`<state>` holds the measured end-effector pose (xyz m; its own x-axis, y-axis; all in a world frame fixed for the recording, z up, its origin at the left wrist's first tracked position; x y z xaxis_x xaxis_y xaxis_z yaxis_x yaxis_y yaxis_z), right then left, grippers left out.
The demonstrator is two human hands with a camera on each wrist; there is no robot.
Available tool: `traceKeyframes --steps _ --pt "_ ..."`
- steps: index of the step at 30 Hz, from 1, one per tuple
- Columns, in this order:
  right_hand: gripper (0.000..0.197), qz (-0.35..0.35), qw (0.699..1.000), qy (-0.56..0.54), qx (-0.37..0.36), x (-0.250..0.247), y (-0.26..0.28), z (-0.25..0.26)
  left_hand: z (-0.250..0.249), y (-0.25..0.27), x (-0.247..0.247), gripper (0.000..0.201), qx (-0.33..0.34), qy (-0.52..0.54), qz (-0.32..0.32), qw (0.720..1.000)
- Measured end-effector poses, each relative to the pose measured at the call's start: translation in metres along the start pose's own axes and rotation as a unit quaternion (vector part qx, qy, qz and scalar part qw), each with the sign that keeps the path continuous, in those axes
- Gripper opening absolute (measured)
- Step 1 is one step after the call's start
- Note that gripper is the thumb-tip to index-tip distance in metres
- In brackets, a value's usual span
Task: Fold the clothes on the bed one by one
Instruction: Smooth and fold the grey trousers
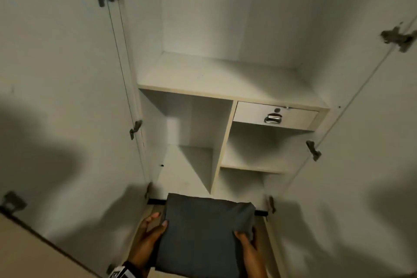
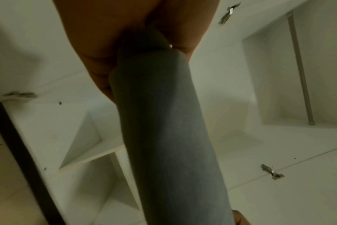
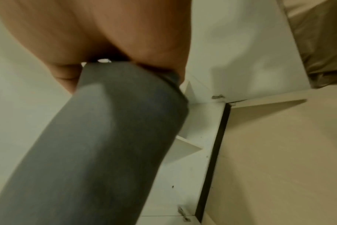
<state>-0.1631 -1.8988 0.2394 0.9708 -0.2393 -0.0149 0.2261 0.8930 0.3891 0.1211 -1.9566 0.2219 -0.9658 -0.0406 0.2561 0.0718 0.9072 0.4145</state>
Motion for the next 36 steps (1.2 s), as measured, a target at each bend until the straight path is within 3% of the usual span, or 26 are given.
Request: traceKeyframes --steps 2,3,7,8,10,11,13,14,16,17,19,22,23,25,28,31,33,34,35,36 --pt "0.088 -0.027 0.998 0.010 -0.049 0.009 -0.023 0.035 -0.015 -0.027 -0.007 0.023 0.025 -0.013 -0.008 1.000" --pt "0.079 -0.032 0.998 0.008 -0.046 0.012 -0.037 0.049 -0.025 -0.038 -0.006 0.019 0.040 -0.030 -0.006 0.999" --pt "0.081 -0.009 0.996 0.029 -0.088 0.031 -0.107 0.095 -0.067 -0.094 0.003 0.010 0.098 -0.050 -0.004 0.994" --pt "0.078 -0.005 0.993 0.037 -0.111 0.035 -0.122 0.109 -0.083 -0.104 0.009 0.020 0.108 -0.056 -0.002 0.993" --pt "0.067 0.008 0.993 0.017 -0.116 0.040 -0.147 0.135 -0.110 -0.124 0.014 0.062 0.115 -0.047 -0.011 0.992" --pt "0.062 0.018 0.991 -0.001 -0.130 0.042 -0.194 0.155 -0.131 -0.167 0.026 0.069 0.123 -0.044 -0.009 0.991" --pt "0.060 0.052 0.990 -0.018 -0.126 0.049 -0.205 0.185 -0.159 -0.171 0.038 0.065 0.122 -0.026 0.014 0.992" --pt "0.064 0.073 0.987 -0.026 -0.141 0.048 -0.259 0.227 -0.193 -0.219 0.056 0.067 0.132 -0.031 0.015 0.991" --pt "0.075 0.104 0.980 -0.006 -0.168 0.052 -0.260 0.263 -0.224 -0.217 0.067 0.085 0.165 -0.035 0.039 0.985" --pt "0.079 0.130 0.975 -0.011 -0.178 0.057 -0.301 0.303 -0.258 -0.255 0.082 0.093 0.180 -0.037 0.048 0.982" --pt "0.077 0.170 0.964 -0.002 -0.206 0.063 -0.320 0.342 -0.301 -0.268 0.087 0.083 0.224 -0.052 0.070 0.971" --pt "0.065 0.214 0.958 0.029 -0.190 0.079 -0.379 0.400 -0.368 -0.331 0.093 0.058 0.252 -0.080 0.041 0.964" --pt "0.055 0.227 0.955 0.026 -0.186 0.090 -0.415 0.433 -0.401 -0.373 0.093 0.054 0.256 -0.081 0.022 0.963" --pt "0.035 0.248 0.953 0.038 -0.169 0.105 -0.437 0.456 -0.429 -0.409 0.094 0.053 0.244 -0.085 0.020 0.966" --pt "0.026 0.232 0.956 0.086 -0.157 0.129 -0.501 0.485 -0.473 -0.468 0.104 0.049 0.230 -0.134 0.022 0.964" --pt "0.034 0.205 0.962 0.128 -0.129 0.146 -0.560 0.494 -0.494 -0.518 0.108 0.050 0.196 -0.189 0.010 0.962" --pt "0.033 0.183 0.965 0.156 -0.100 0.151 -0.589 0.497 -0.497 -0.544 0.107 0.068 0.150 -0.253 0.013 0.956" --pt "0.040 0.174 0.963 0.188 -0.080 0.147 -0.594 0.493 -0.493 -0.545 0.110 0.078 0.136 -0.313 0.020 0.940" --pt "0.060 0.157 0.953 0.253 -0.062 0.153 -0.613 0.495 -0.500 -0.556 0.106 0.082 0.133 -0.385 0.014 0.913" --pt "0.075 0.138 0.926 0.346 -0.062 0.143 -0.610 0.495 -0.496 -0.548 0.113 0.081 0.135 -0.460 0.016 0.877"
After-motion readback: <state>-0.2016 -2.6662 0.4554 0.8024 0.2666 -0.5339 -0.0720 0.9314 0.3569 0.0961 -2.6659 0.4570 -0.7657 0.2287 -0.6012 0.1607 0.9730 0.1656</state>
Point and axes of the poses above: each hand's wrist, its own y-axis away from the middle knuckle, its own x-axis out of the palm, z = x × y, the point moved 5 cm from there along -y, towards the middle knuckle, and after that the axes turned 10 degrees about z, right-handed, at the moved point
